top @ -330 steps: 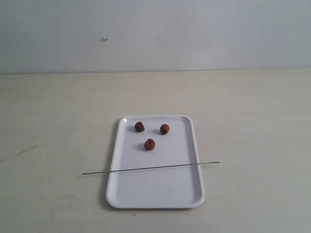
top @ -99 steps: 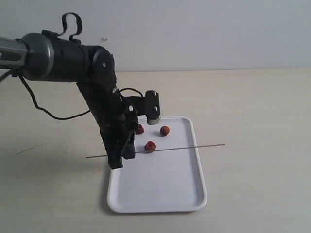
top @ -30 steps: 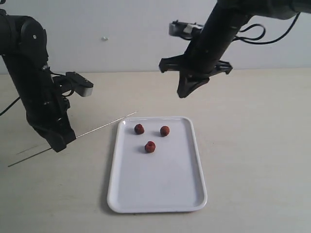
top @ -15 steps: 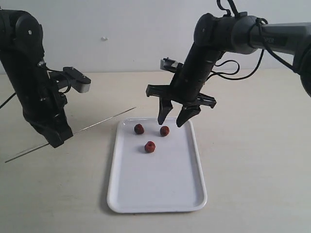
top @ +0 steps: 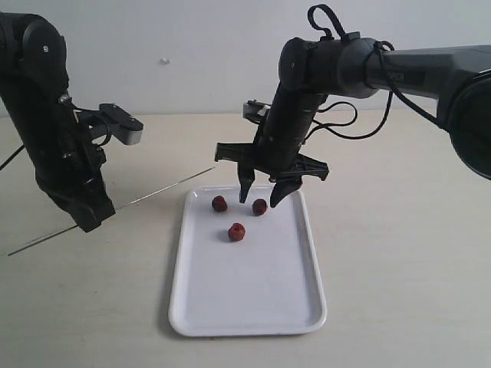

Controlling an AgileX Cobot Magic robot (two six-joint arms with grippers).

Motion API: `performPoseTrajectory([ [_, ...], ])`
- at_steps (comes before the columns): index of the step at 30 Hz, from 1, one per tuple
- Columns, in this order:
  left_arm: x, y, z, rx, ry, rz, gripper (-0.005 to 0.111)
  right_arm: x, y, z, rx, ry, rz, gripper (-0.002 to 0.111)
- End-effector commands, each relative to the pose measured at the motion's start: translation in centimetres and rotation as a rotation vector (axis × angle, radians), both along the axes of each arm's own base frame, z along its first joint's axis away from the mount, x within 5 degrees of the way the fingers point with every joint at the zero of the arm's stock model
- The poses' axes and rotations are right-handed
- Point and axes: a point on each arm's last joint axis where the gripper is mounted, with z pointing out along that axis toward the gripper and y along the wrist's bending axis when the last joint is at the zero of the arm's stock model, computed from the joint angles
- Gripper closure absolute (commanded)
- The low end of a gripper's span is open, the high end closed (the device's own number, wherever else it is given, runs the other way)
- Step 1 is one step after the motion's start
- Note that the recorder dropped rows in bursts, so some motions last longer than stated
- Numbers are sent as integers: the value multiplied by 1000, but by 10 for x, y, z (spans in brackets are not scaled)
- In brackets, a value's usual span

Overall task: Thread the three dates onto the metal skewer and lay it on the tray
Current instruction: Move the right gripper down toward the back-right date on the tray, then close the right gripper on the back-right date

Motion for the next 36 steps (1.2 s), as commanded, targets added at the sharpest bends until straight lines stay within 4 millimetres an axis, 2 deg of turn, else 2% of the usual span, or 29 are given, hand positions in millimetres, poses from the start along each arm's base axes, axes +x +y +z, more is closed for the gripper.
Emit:
performPoseTrajectory([
  [1, 0, 1, 3, -7, -14, 6, 107, 4, -1, 2, -20, -27, -52, 57],
  [11, -1, 0, 3, -11, -12, 8, 107, 4, -1, -1, -45, -33, -80, 57],
  [17, -1, -1, 3, -14, -11, 7, 107, 2, 6, -10, -52, -18, -69, 57],
  [28, -1, -1, 3, -17, -10, 9, 107, 3, 7, -22, -63, -5, -85, 57],
  [36, -1, -1, 3, -17, -10, 9, 107, 3, 7, -22, -63, -5, -85, 75],
])
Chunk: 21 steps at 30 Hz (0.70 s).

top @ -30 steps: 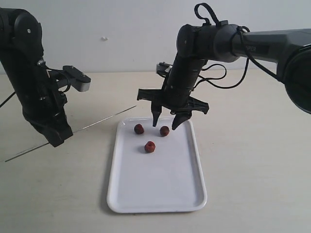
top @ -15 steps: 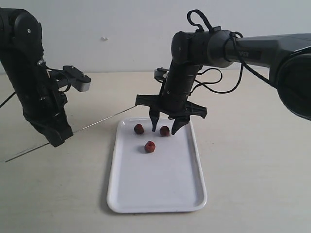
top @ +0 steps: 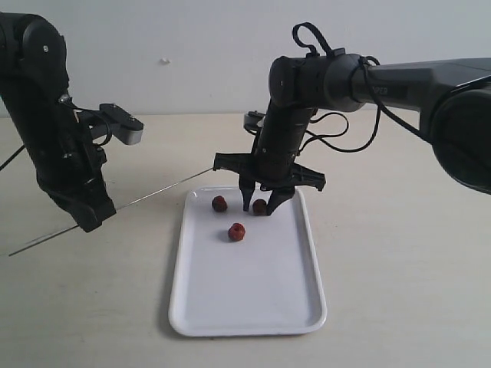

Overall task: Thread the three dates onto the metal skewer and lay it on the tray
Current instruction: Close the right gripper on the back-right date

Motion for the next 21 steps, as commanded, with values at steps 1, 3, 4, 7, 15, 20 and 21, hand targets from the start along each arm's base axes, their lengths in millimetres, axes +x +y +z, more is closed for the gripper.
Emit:
performPoseTrajectory([
  [1, -1, 0, 3, -13, -10, 7, 107, 1, 0, -1, -8, -7, 4, 76],
  [3, -1, 0, 3, -13, -10, 7, 107, 1, 0, -1, -9, -2, 4, 76],
  [4, -1, -1, 3, -14, -12, 7, 107, 0, 0, -1, -10, 3, 5, 76],
  [7, -1, -1, 3, -14, -13, 7, 107, -1, 0, -1, -13, 11, 9, 82],
  [15, 3, -2, 3, -29, -57, 7, 107, 2, 0, 11, -9, -52, 78, 96],
  [20, 5, -9, 4, -112, -75, -18, 107, 7, -9, 35, -9, -143, 121, 96],
  [21, 3, -14, 5, -168, -65, -50, 107, 8, -12, 39, -10, -160, 132, 96],
])
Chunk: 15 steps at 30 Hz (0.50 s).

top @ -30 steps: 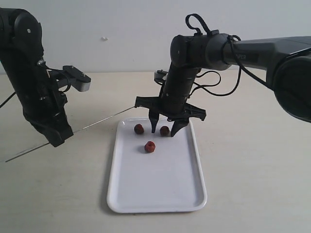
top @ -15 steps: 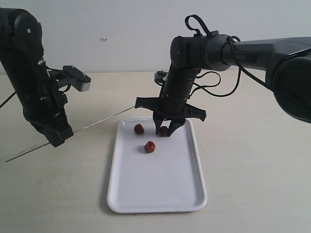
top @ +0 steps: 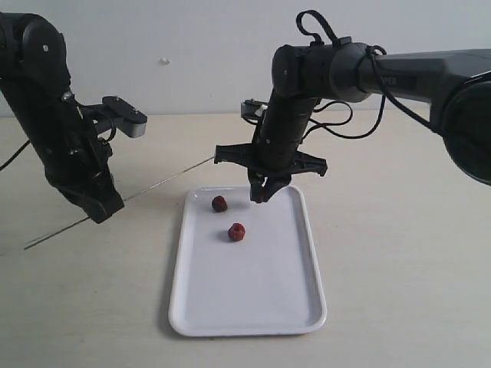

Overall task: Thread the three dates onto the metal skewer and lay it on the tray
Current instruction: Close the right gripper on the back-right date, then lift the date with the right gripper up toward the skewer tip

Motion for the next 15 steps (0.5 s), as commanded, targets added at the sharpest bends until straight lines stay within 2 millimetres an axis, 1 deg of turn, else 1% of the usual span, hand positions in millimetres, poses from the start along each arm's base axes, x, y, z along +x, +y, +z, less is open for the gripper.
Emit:
performPoseTrajectory([
  [1, -3, -14, 6, -162, 2, -81, 107, 7, -10, 23, 3, -98, 35, 96],
  [5, -8, -24, 9, -283, 34, -128, 107, 13, -23, 35, 13, -147, 19, 96],
  [8, -9, -25, 9, -289, 47, -149, 107, 16, -34, 40, 20, -167, 11, 96],
  [10, -10, -23, 5, -271, 68, -159, 107, 19, -43, 45, 38, -185, 2, 96],
  [15, -10, -24, 4, -273, 68, -156, 107, 25, -53, 58, 86, -258, -21, 96],
])
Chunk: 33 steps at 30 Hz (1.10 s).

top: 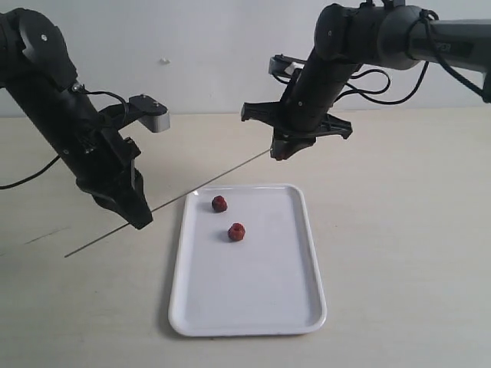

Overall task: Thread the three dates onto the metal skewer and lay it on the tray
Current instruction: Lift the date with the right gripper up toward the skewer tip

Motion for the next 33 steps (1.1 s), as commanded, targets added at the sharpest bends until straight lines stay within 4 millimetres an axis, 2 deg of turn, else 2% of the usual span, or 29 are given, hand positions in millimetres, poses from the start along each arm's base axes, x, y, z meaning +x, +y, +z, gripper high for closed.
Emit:
performPoseTrajectory([
  [1, -1, -1, 0, -14, 8, 6, 107, 7, -9, 23, 53, -104, -8, 96],
  [9, 6, -3, 1, -35, -18, 141, 107, 16, -23, 31, 89, -191, -55, 96],
  [17, 5, -9, 1, -101, 9, 186, 107, 22, -18, 36, 183, -249, -107, 96],
  [29, 14, -14, 2, -182, -62, 282, 107, 26, -8, 46, 353, -295, -142, 96],
  [33, 17, -14, -6, -179, -63, 300, 107, 27, -7, 46, 355, -306, -142, 96],
])
